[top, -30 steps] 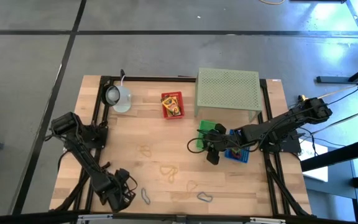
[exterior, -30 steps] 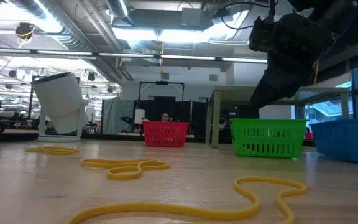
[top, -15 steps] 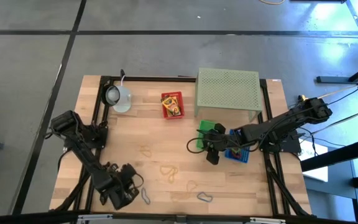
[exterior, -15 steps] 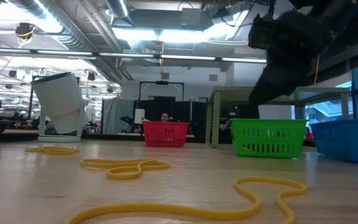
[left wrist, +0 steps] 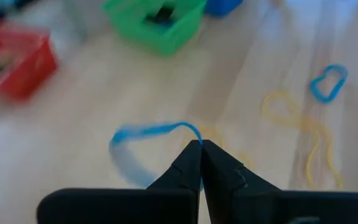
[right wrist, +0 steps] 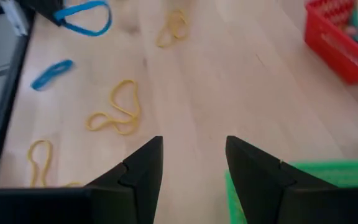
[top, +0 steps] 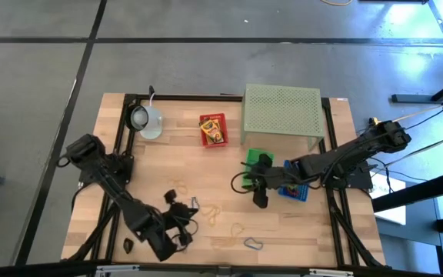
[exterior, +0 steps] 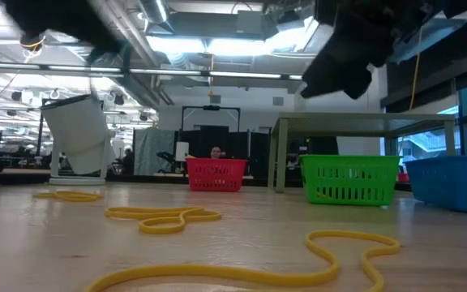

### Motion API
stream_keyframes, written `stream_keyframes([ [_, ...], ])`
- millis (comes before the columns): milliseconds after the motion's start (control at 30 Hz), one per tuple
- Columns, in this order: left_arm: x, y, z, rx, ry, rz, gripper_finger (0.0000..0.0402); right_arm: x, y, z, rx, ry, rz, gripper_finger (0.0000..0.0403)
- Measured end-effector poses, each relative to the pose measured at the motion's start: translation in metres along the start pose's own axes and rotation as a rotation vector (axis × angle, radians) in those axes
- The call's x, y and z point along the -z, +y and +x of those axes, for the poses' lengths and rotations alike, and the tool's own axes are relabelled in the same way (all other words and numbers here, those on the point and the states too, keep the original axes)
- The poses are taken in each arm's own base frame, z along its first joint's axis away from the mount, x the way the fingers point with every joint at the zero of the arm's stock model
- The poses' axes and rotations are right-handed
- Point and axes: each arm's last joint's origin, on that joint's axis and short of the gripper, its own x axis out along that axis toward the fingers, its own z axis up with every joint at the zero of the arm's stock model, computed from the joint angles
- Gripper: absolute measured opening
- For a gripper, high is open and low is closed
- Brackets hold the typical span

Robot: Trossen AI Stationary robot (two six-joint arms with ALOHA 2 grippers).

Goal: Pick & Place Office Desk Supplies
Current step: Put the blue rubber band into the green bin

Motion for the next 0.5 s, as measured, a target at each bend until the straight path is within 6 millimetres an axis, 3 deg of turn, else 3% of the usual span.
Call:
stream_keyframes([
  [233, -0.042, -0.012, 0.02, 0.076, -0.162, 0.184, 0.0003, -0.007, 0.018, -0.005, -0.098, -0.126, -0.126, 0.0178],
  [500, -0.077, -0.021, 0.027, 0.259, -0.329, 0.329, 0.0003, -0.009, 0.034, -0.01, -0.228, -0.199, -0.258, 0.0178],
])
